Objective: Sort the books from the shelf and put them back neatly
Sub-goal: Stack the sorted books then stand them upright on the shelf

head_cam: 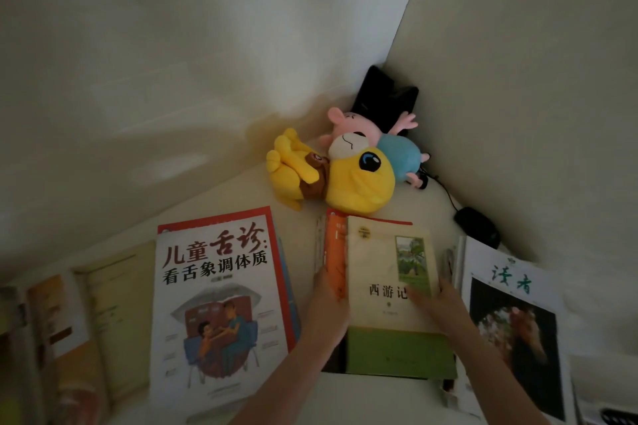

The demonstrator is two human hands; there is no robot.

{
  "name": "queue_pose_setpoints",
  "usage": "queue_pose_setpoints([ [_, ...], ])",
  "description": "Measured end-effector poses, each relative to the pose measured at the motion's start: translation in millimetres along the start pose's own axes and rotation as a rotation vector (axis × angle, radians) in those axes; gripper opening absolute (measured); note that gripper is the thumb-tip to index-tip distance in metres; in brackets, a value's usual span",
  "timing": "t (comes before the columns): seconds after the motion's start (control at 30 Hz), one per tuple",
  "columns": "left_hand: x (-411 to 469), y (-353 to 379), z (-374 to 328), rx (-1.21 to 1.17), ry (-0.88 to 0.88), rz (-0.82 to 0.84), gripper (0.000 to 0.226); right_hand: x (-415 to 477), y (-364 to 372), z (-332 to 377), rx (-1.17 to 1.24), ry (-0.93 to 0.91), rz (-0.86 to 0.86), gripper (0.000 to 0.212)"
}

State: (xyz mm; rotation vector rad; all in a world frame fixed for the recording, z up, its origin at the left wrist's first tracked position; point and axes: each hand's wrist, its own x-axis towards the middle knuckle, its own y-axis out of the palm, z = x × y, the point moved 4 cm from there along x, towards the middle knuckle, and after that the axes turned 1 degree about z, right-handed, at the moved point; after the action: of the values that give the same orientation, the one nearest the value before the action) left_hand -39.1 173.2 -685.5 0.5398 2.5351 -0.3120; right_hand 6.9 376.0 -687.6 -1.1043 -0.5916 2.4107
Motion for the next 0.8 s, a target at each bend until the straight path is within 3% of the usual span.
queue_pose_setpoints([
  [0.07,-5.1,-4.8,-6.3,-0.015,0.024,-0.019,0.011,4.0,-1.0,-4.5,0.025,0.032,0.020,0.046],
  [0.23,-6.5,-14.5,-10.0,-0.221,-0.052,-0.054,0.024,7.9,-4.2,-12.6,0.095,0.081,0.082,0.054],
  [0.37,-12.4,-9.0,-2.5,-0.399,-0.161,-0.039,0.007,7.9,-3.0,-12.9,0.122,0.063,0.109,0.048],
  [0.57,-27.4,-22.1,-32.0,-0.401,-0.005,-0.108,0.016,7.7,-5.5,-16.7,0.180,0.070,0.142,0.041],
  [0.7,-46.3,-63.5,-62.9,-0.310,0.108,-0.227,0.010,2.5,-0.4,-13.4,0.044,0.017,0.059,0.047],
  [0.8,-66.2,-110.9,-72.2,-0.325,0.138,-0.341,0.007,-15.0,12.0,3.4,-0.237,-0.150,-0.127,0.077],
])
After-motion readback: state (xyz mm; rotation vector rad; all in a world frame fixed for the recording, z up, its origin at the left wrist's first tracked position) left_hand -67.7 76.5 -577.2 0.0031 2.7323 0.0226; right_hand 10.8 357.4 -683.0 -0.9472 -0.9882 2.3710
